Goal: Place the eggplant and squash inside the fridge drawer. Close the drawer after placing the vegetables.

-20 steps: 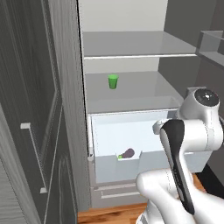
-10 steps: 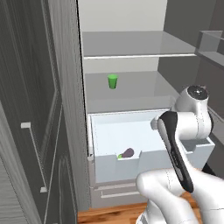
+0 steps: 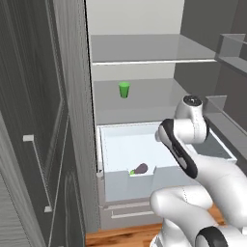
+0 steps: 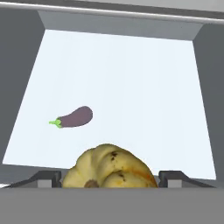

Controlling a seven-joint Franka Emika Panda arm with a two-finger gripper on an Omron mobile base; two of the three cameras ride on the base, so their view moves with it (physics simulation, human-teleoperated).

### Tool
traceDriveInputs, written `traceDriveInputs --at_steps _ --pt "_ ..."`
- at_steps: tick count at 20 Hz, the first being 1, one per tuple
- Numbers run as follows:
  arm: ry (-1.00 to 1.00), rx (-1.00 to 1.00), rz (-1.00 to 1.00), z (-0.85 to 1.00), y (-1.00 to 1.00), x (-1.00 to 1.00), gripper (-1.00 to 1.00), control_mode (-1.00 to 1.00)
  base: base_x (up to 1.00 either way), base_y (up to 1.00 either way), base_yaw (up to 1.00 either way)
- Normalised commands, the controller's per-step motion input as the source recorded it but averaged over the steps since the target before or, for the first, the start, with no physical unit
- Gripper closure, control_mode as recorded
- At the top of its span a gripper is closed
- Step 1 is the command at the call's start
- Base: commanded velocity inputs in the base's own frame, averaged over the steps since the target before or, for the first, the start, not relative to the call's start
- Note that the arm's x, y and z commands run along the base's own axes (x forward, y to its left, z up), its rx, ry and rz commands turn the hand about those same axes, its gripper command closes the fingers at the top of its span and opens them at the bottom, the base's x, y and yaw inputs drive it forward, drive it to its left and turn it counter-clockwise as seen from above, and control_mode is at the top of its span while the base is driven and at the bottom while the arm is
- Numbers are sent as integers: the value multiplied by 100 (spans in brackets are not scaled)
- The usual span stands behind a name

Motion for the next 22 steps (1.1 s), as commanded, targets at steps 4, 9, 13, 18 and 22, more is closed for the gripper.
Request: traceDriveInputs --at_steps 4,9,13,18,22 --pt "7 0 1 -26 0 21 100 -100 0 0 0" --pt "1 0 0 -29 -1 25 100 -100 0 0 0" --pt "0 0 0 -29 0 13 100 -100 0 0 0" --pt "0 0 0 -39 -8 2 100 -100 0 0 0" --pt "0 0 0 -32 -12 19 100 -100 0 0 0"
